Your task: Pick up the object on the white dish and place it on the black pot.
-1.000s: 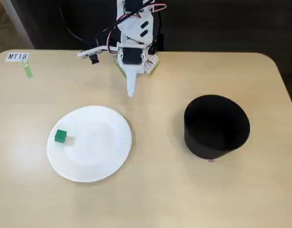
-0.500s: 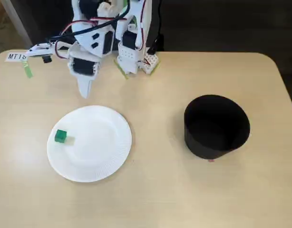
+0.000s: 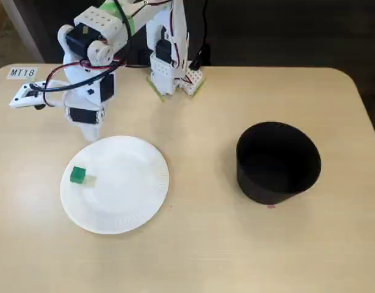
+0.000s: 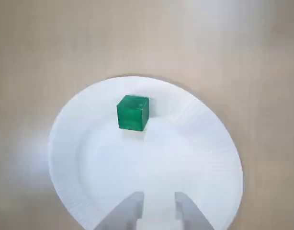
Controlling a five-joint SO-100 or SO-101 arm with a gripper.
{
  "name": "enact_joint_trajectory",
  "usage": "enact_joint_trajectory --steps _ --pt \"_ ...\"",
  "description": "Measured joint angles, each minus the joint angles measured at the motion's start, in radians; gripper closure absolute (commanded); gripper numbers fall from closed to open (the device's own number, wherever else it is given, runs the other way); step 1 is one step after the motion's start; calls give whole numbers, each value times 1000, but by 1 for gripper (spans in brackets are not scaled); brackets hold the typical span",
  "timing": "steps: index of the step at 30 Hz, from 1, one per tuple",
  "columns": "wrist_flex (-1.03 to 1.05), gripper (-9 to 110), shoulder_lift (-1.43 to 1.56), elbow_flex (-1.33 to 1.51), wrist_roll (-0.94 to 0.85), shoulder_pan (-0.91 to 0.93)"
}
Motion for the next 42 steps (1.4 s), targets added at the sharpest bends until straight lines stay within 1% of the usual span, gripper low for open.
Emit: enact_joint_trajectory --steps 2,5,15,20,30,42 --pt "-3 78 -17 -2 0 18" --pt "-3 76 -48 -9 0 35" --pt "18 74 -216 -184 11 38" --pt "72 74 -305 -284 20 49" --pt "74 74 -394 -304 31 64" --pt "74 75 -503 -417 60 63"
